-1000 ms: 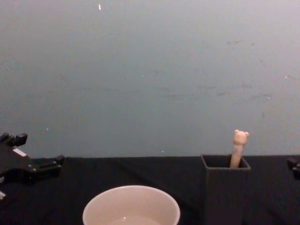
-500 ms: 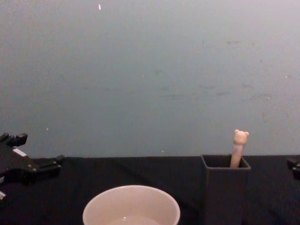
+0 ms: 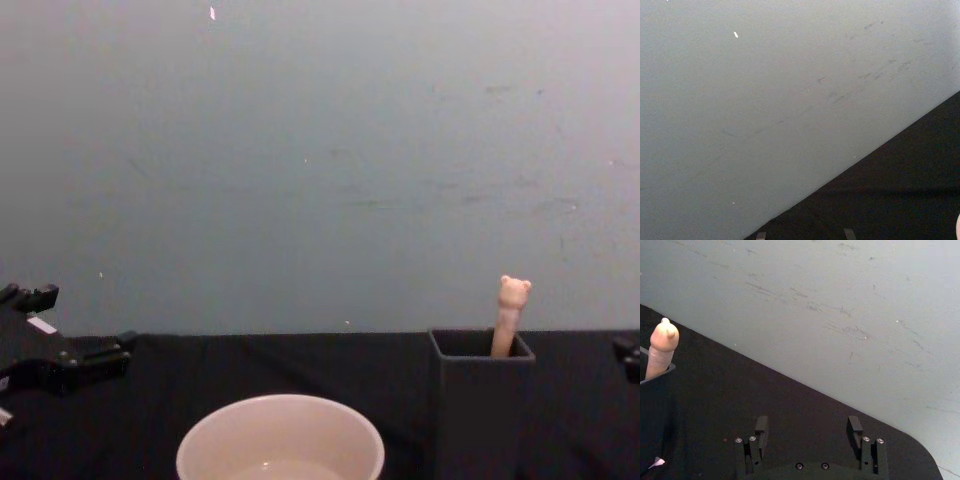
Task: Pick up the stirring spoon with one hand, stir inside the cup, then place it back in its original position.
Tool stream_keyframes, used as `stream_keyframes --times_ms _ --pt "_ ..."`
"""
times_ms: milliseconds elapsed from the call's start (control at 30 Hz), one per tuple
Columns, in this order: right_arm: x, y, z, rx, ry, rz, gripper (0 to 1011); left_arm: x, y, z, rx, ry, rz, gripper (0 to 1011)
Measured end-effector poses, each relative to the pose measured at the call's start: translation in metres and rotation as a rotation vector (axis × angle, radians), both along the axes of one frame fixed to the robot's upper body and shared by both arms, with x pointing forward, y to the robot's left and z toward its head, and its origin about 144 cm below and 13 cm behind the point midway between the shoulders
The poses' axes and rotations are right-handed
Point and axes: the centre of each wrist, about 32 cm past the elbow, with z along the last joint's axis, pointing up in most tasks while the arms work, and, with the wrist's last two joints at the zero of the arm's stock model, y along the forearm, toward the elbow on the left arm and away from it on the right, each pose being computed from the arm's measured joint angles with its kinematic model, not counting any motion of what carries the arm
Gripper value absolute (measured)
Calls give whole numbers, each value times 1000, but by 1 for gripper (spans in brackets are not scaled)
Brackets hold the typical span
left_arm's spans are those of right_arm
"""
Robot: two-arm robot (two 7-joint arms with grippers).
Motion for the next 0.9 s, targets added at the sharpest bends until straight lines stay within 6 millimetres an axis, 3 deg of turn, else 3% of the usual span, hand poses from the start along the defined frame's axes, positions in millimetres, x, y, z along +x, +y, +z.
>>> stream_keyframes --times_ms 900 --pt "0 0 0 0 0 0 1002 0 0 0 0 0 0 1001"
